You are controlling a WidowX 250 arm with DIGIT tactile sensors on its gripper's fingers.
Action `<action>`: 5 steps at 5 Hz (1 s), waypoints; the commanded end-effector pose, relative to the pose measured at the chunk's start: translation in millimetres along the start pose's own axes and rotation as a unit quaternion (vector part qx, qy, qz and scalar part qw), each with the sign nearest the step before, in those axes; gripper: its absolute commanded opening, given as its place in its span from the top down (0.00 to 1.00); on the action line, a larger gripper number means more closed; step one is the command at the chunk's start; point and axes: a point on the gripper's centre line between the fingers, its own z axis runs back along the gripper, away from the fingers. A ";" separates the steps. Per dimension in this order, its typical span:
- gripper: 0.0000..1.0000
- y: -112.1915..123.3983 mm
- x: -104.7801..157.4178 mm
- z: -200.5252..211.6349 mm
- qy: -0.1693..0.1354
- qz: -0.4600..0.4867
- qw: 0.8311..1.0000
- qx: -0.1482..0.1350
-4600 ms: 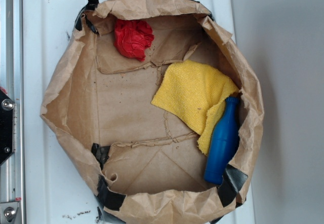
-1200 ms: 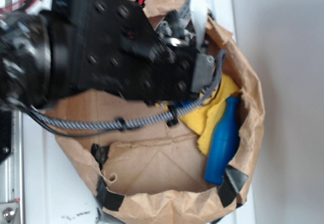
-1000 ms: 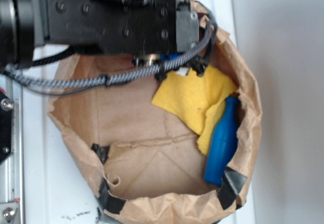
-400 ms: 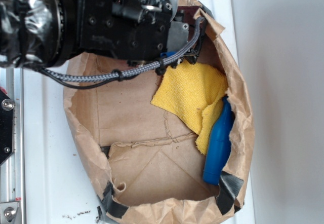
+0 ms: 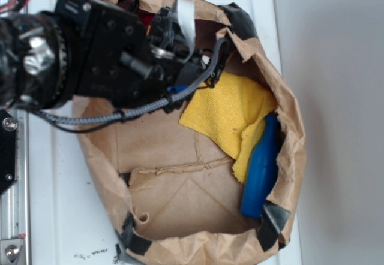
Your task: Grab the red paper.
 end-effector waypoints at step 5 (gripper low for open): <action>1.00 9.9 0.4 7.8 -0.037 0.005 0.999 0.004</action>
